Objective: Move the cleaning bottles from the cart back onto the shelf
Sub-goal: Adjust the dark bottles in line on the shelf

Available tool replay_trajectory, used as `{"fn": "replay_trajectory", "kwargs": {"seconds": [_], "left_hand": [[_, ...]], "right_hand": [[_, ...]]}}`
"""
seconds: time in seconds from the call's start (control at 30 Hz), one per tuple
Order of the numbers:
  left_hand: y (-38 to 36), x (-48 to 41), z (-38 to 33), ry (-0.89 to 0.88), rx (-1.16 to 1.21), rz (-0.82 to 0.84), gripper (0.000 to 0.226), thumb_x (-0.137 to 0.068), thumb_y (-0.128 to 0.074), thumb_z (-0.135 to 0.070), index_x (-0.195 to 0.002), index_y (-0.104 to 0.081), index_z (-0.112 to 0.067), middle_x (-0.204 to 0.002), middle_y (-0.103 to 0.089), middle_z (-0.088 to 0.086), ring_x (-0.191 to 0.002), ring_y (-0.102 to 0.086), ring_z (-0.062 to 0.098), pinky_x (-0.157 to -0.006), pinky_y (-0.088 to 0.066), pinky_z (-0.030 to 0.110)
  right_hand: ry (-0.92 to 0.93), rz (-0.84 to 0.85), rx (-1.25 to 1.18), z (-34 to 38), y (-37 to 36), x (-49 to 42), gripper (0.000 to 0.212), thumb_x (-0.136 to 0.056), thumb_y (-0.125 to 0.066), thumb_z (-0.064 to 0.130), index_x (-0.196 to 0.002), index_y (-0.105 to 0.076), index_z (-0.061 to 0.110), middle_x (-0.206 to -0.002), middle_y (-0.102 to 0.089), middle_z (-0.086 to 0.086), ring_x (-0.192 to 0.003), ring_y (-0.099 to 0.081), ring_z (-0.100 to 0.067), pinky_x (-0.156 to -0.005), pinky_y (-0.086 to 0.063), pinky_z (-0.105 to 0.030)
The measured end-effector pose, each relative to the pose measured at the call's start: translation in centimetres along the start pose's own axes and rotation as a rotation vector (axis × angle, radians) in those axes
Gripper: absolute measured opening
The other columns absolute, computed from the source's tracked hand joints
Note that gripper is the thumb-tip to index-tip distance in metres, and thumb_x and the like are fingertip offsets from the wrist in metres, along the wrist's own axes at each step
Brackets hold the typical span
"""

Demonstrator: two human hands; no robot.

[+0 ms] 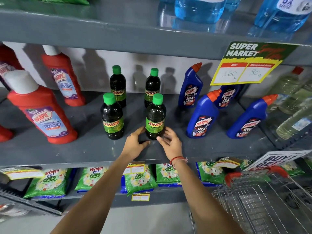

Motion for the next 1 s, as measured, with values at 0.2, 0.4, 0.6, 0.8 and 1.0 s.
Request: {"fn": "replay_trajectory", "kwargs": {"seconds": [0.2,0.4,0.6,0.8,1.0], "left_hand": [[6.5,6.3,2.9,0.054,0.17,-0.148,0.024,-0.081,-0.065,-0.009,-0.105,-0.065,-0.012,-0.096,-0.07,-0.002,-0.082,-0.063,-0.011,-0.078,-0.051,0.01],[20.7,11.6,10.8,0.179,0.096,-0.584,0.012,-0.081,-0.06,-0.002,-0.085,-0.065,-0.012,-0.084,-0.07,0.011,-0.077,-0.066,0.023,-0.071,-0.055,0.024],[26.6,9.6,15.4,0.211,-0.092,-0.49,0.05,-0.076,-0.069,-0.01,-0.123,-0.05,-0.007,-0.121,-0.058,0.016,-0.109,-0.055,0.027,-0.095,-0.043,0.035],[26.5,6.6,15.6,0.096,-0.152,-0.217,0.05,-0.077,-0.063,-0.028,-0.122,-0.053,-0.01,-0.121,-0.065,0.011,-0.112,-0.059,0.024,-0.088,-0.038,0.024],[27.7,4.9,16.8,0.061,-0.204,-0.121,0.046,-0.081,-0.066,-0.022,-0.124,-0.053,-0.009,-0.125,-0.062,0.01,-0.116,-0.056,0.023,-0.092,-0.037,0.022]], "right_hand": [[0.156,-0.223,0.058,3.2,-2.3,5.2,0.01,-0.08,-0.066,0.012,-0.088,-0.065,0.006,-0.09,-0.065,-0.017,-0.071,-0.059,-0.014,-0.06,-0.044,-0.003],[0.281,0.227,0.139,7.7,-18.1,7.8,0.017,-0.079,-0.068,0.017,-0.093,-0.064,0.007,-0.088,-0.063,-0.011,-0.075,-0.061,-0.02,-0.067,-0.053,-0.027],[0.228,0.458,0.263,8.2,-29.6,7.6,0.061,-0.08,-0.067,0.019,-0.131,-0.039,0.003,-0.131,-0.048,-0.022,-0.118,-0.049,-0.033,-0.1,-0.043,-0.047],[0.25,0.354,0.293,8.4,-32.0,6.0,0.047,-0.079,-0.067,0.018,-0.116,-0.048,-0.004,-0.111,-0.058,-0.028,-0.098,-0.057,-0.042,-0.086,-0.048,-0.056],[0.229,0.326,0.297,8.6,-32.5,6.0,0.049,-0.079,-0.068,0.021,-0.12,-0.048,0.002,-0.103,-0.057,-0.015,-0.093,-0.058,-0.043,-0.087,-0.048,-0.055]]}}
Point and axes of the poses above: each hand's wrist, its own x-axis away from the middle knuckle, its own y-axis out of the back of the hand, z = x × y, the point moved 10 cm from there along -x, towards the middle knuckle
